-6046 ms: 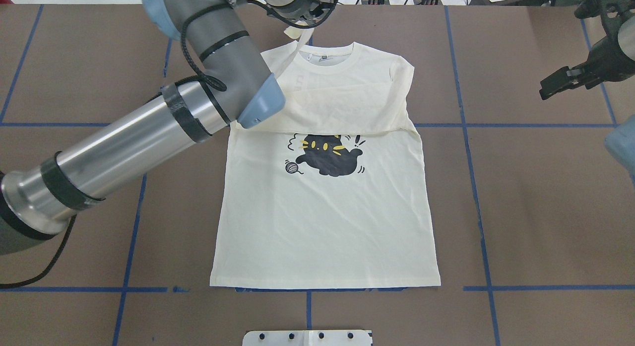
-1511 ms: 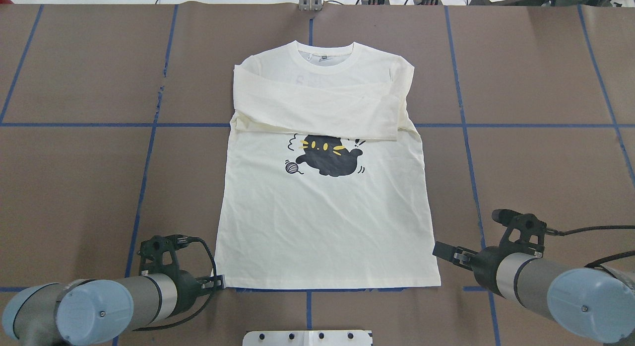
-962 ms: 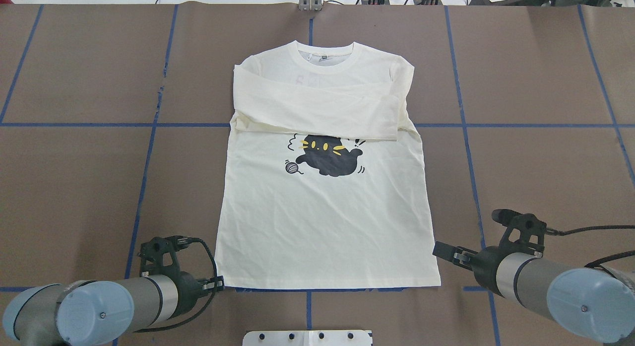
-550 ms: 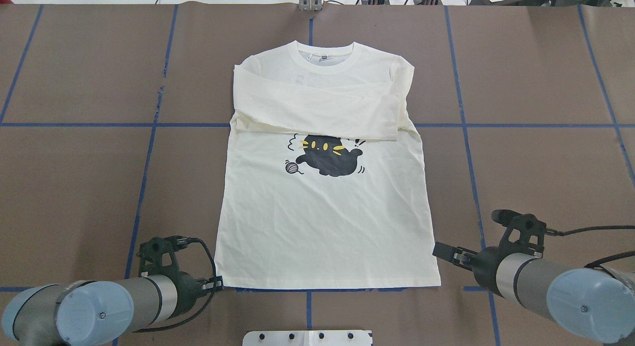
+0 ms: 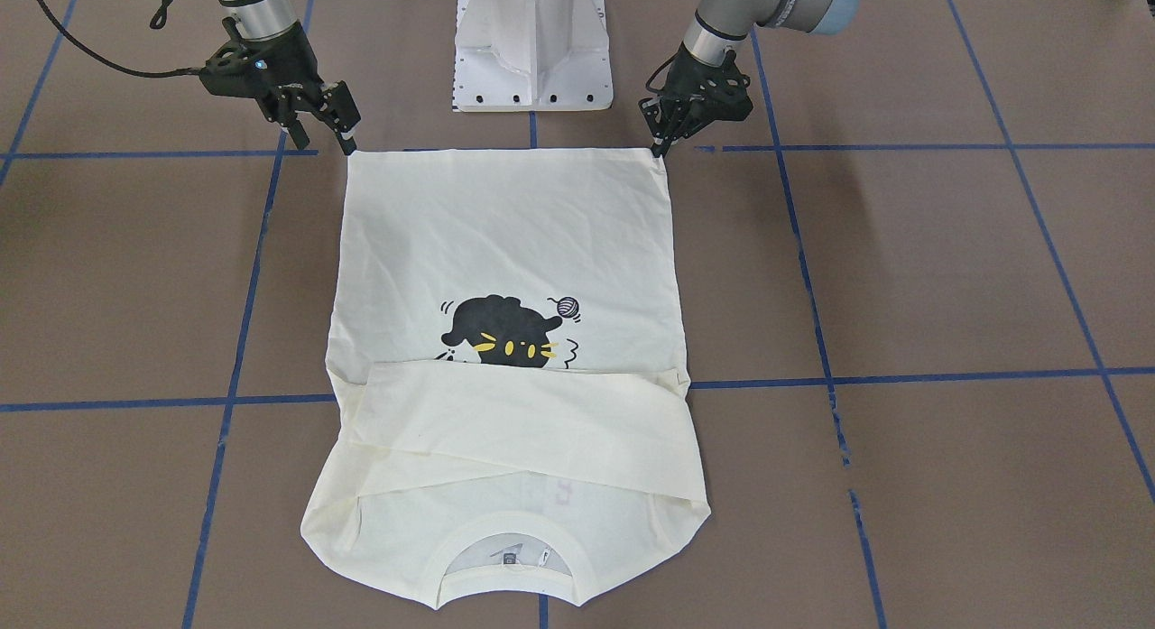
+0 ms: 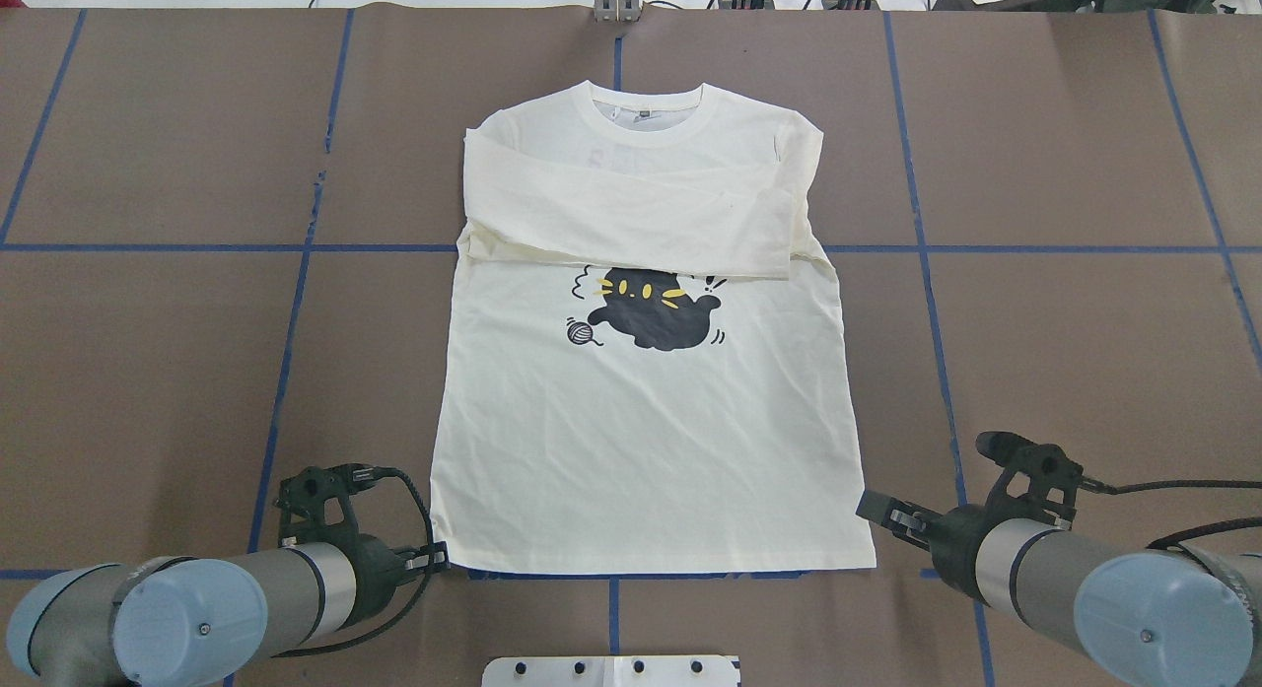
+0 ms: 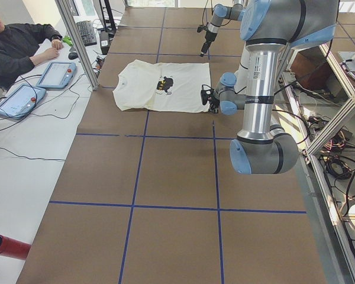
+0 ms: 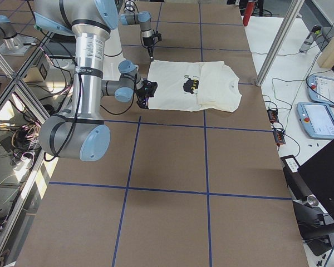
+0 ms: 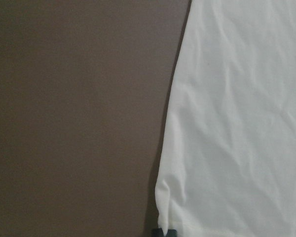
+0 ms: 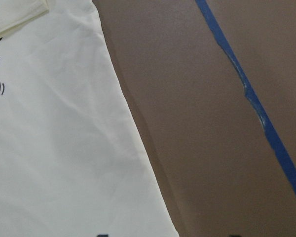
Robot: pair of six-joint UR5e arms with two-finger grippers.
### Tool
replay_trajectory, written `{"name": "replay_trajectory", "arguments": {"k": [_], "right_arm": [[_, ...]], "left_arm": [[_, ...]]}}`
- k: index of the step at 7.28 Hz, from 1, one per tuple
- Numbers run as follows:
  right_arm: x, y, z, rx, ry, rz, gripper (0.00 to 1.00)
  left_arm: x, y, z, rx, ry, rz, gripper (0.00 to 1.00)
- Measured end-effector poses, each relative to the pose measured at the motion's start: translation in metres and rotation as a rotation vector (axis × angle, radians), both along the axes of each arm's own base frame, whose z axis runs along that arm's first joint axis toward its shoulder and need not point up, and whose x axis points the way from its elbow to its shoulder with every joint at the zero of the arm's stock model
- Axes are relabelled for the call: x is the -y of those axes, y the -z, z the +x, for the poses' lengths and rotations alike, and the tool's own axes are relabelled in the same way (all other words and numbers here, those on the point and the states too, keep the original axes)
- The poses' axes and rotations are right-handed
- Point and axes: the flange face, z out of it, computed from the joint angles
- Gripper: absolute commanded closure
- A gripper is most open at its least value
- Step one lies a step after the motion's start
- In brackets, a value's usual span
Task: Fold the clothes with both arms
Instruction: 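Position both grippers at the hem corners nearest the robot and grasp them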
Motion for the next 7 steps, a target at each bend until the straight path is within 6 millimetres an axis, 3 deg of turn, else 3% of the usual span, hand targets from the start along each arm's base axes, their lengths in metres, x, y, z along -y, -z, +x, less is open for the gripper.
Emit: {"name": "replay_trajectory", "arguments": {"k": [3,5,7], "right_arm": [[-0.01,-0.009,-0.032,-0.02,-0.035,-0.032,0.29],[-0.019,-0.018,-0.041,-0.037,-0.035,-0.031,0.33],[-0.029,-0.02,-0.046,-0.041,-0.023,-0.026,0.43]], "left_arm": [[0.003,0.006,-0.004,-0.011,0.03,0.018,1.0],[0.004,0.007,-0.004,-0.011,0.04,0.023,1.0],[0.005,0.007,-0.005,-0.011,0.043,0.025,1.0]]}}
